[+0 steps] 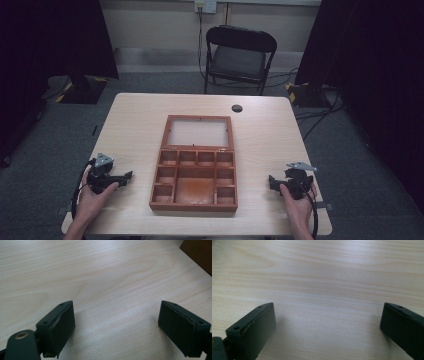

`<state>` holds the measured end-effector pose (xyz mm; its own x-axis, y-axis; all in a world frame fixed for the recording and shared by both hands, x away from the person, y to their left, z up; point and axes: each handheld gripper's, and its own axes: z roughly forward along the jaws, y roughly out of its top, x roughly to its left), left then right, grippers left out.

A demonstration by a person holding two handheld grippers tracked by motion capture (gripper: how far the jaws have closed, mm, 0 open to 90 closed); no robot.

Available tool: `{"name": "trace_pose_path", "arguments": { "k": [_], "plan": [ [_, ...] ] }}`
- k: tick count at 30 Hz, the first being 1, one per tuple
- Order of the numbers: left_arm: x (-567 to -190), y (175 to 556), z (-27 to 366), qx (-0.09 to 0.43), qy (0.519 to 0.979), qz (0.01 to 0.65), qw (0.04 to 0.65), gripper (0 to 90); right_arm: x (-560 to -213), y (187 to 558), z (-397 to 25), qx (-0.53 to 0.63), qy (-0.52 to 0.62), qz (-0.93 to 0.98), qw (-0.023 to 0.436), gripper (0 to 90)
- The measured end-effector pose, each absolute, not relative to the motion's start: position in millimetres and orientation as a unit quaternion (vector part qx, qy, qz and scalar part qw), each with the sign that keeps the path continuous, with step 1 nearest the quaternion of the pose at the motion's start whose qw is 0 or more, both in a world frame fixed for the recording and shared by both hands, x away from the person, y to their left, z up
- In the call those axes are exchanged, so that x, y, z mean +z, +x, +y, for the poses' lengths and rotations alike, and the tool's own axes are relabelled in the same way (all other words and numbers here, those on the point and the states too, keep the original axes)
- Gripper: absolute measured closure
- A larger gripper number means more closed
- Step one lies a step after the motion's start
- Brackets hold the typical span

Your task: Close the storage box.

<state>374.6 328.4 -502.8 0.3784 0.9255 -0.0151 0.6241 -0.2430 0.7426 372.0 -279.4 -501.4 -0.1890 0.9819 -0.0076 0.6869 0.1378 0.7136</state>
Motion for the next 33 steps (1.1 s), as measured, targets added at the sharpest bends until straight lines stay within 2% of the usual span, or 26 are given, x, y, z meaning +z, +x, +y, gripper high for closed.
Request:
{"name": "trace_pose_path", "arguments": {
  "k": [5, 12, 14, 16, 22, 24, 33],
  "plan": [
    [-502.4, 375.1, 327.8, 0.224, 0.757, 0.513, 0.338, 13.6, -501.3, 371.0, -279.8, 0.295, 0.588, 0.711, 0.249, 0.0],
    [-500.1, 375.0, 324.5, 0.223, 0.762, 0.507, 0.335, 19.7, -501.3, 371.2, -279.1, 0.295, 0.594, 0.705, 0.252, 0.3],
    [-498.5, 375.6, 323.5, 0.219, 0.763, 0.502, 0.344, 22.7, -500.5, 370.4, -277.5, 0.304, 0.586, 0.706, 0.255, 8.9],
    [-495.1, 376.6, 322.5, 0.221, 0.763, 0.499, 0.345, 21.9, -499.7, 369.3, -276.0, 0.313, 0.575, 0.711, 0.257, 15.7],
    [-489.3, 383.5, 319.6, 0.207, 0.749, 0.511, 0.368, 21.3, -496.3, 371.8, -273.2, 0.32, 0.576, 0.715, 0.233, 15.2],
    [-489.4, 387.3, 317.3, 0.206, 0.752, 0.509, 0.366, 21.6, -493.4, 373.5, -272.4, 0.325, 0.571, 0.718, 0.23, 19.4],
    [-480.5, 391.9, 298.2, 0.211, 0.767, 0.484, 0.364, 19.8, -482.7, 384.9, -254.4, 0.341, 0.55, 0.729, 0.221, 15.8]
  ]
}}
